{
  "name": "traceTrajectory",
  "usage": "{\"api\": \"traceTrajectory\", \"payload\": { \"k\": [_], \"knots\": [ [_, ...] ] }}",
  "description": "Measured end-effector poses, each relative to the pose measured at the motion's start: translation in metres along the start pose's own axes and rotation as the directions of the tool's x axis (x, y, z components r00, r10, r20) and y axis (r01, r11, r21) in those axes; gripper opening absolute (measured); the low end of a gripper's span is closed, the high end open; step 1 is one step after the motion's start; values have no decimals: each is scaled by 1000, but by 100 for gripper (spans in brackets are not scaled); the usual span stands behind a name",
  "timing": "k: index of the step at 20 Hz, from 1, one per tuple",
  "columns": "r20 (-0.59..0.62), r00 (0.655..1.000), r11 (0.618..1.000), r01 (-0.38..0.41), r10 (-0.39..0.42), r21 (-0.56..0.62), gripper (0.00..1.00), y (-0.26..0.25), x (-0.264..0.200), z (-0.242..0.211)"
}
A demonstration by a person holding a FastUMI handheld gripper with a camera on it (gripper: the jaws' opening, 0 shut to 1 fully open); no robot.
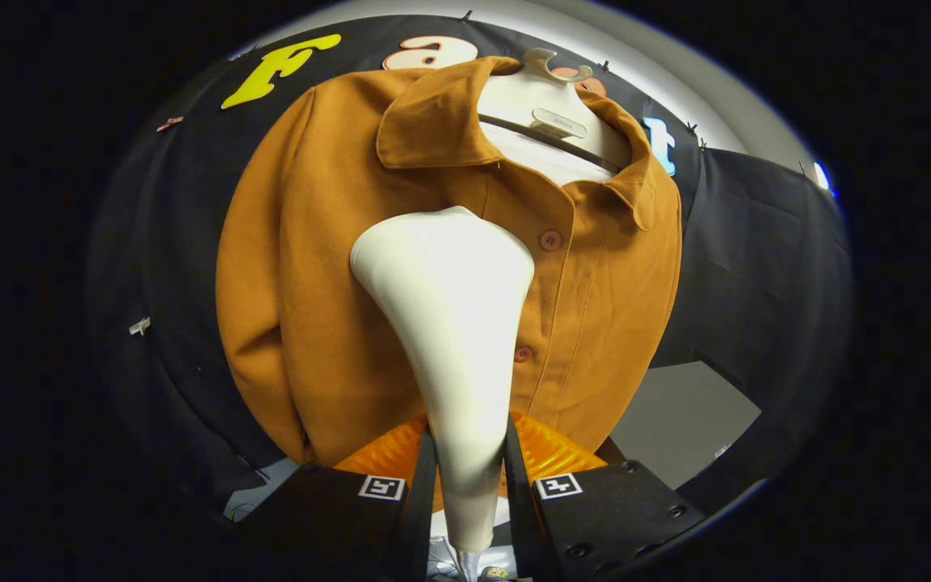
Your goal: Iron the clothes twice with a garment steamer, once on the left side and once on the right side.
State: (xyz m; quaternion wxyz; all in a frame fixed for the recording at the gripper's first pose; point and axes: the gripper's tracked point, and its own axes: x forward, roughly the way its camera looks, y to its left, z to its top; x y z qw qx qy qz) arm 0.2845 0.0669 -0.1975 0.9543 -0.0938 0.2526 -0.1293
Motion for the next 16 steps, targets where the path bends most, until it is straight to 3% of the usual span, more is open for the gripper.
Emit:
{"api": "traceTrajectory", "payload": {
  "k": [10, 16],
  "knots": [
    [-133, 991, 999, 8, -13, -41, 44, 16, 13, -55],
    [-260, 966, 999, -14, 2, -45, 44, 24, 22, -112]
  ]
}}
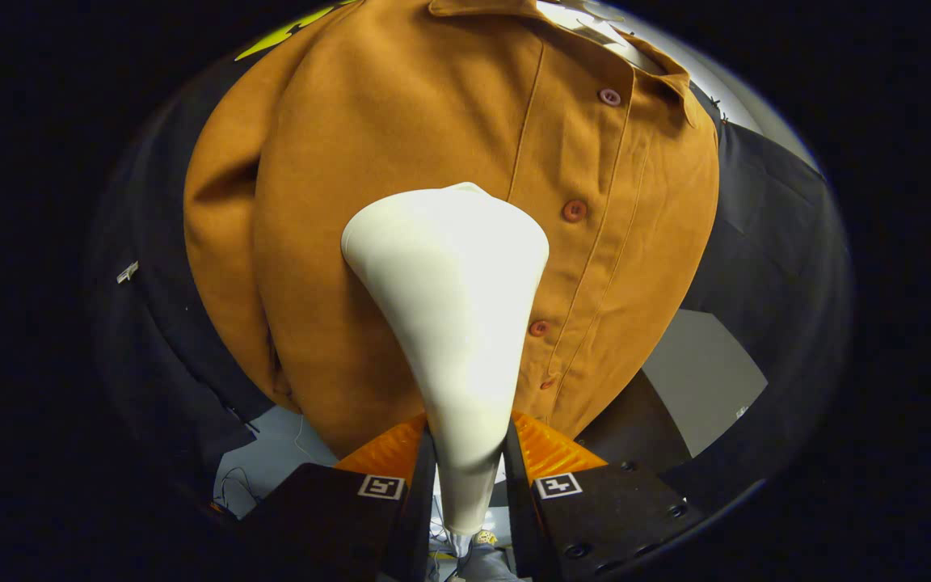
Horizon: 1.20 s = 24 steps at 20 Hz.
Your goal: Iron the clothes twice with a garment steamer, once on the left side and once on the right side.
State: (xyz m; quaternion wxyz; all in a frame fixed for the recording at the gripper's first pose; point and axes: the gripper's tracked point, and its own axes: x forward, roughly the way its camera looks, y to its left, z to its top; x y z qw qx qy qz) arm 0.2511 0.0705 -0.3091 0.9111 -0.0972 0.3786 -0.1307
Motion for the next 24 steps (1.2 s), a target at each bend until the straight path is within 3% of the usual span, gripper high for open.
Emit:
{"api": "traceTrajectory", "payload": {
  "k": [13, 24],
  "knots": [
    [-177, 982, 998, -70, 69, 1, 44, 10, 8, -61],
    [-234, 967, 995, -102, 96, -15, 44, 8, 1, -89]
  ]
}}
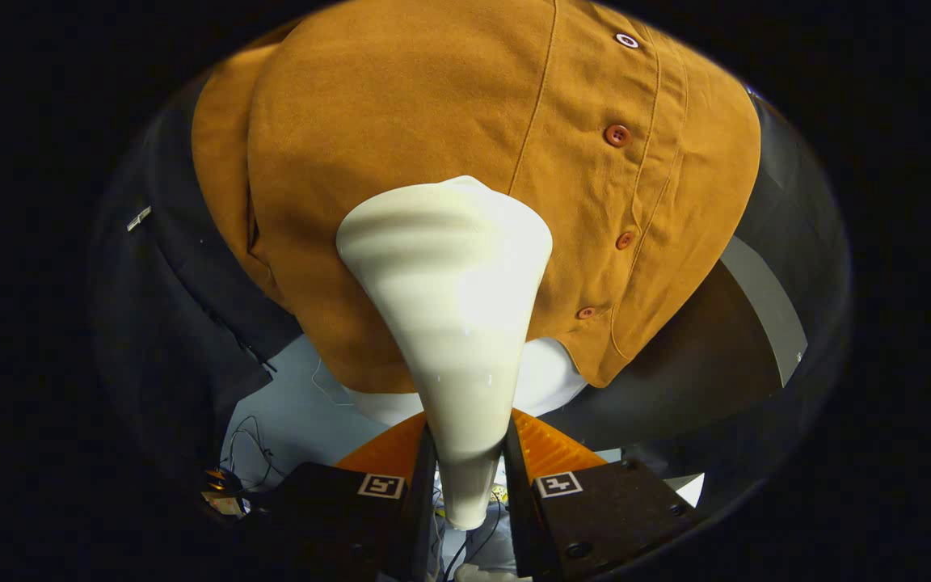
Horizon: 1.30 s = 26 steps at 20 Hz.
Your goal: Iron the clothes twice with a garment steamer, once on the left side and once on the right side.
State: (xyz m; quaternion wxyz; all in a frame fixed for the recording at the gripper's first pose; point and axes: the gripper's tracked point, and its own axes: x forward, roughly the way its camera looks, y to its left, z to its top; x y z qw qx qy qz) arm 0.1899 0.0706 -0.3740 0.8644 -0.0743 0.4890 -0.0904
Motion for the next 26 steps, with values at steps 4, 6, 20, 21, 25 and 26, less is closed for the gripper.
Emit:
{"api": "traceTrajectory", "payload": {
  "k": [4, 6, 20, 21, 25, 26],
  "knots": [
    [8, 1000, 1000, 12, -12, 12, 44, -7, -12, -5],
    [23, 999, 999, 26, -26, 26, 44, -14, -19, -7],
    [158, 974, 977, 136, -161, 162, 44, -116, -87, 20],
    [176, 970, 976, 136, -166, 168, 44, -124, -94, 25],
    [256, 951, 974, 126, -173, 189, 44, -154, -121, 46],
    [279, 945, 974, 120, -171, 191, 44, -163, -129, 51]
  ]
}}
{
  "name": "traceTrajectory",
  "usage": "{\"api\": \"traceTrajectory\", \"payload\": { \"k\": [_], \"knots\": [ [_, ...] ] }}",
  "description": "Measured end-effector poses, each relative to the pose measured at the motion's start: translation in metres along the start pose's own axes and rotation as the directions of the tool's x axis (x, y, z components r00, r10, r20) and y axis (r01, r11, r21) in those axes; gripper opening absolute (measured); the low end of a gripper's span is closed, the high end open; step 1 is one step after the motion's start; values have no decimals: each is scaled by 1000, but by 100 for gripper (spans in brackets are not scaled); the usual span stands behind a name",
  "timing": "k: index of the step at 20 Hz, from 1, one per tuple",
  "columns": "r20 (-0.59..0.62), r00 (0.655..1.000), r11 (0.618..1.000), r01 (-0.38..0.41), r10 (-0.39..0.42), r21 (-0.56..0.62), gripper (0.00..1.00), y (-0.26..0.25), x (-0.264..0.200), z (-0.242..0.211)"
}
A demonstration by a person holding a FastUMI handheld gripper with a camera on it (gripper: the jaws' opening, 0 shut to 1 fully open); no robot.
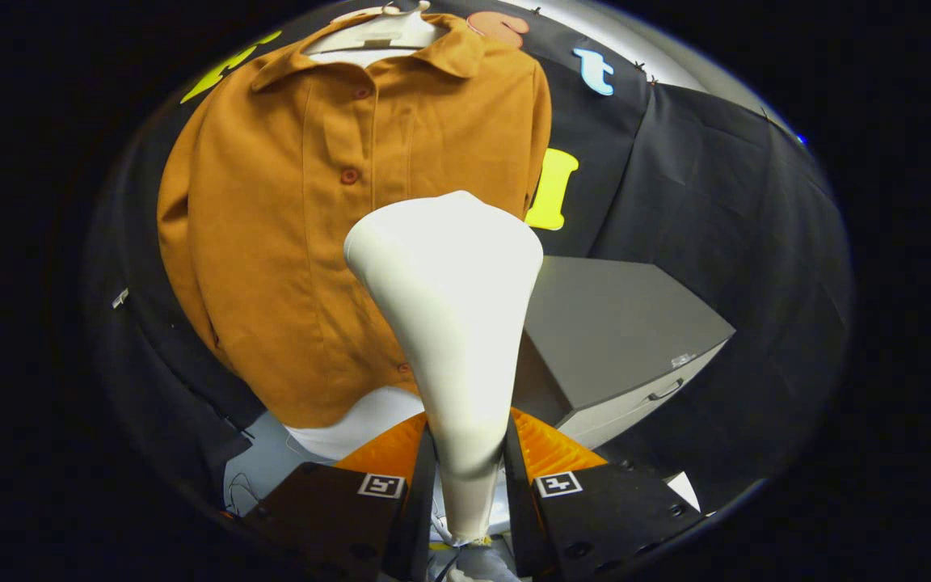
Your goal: Iron the clothes twice with a garment steamer, once on the left side and once on the right side.
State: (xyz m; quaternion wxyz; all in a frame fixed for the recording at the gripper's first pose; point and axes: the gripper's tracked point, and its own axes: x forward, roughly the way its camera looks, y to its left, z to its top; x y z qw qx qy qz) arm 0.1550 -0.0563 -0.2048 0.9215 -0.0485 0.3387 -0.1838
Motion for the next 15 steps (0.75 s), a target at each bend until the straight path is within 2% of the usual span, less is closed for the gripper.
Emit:
{"api": "traceTrajectory", "payload": {
  "k": [7, 15],
  "knots": [
    [174, 983, 998, -65, 61, 18, 44, -51, -36, 62],
    [372, 921, 991, -134, 117, 21, 44, -77, -85, 114]
  ]
}}
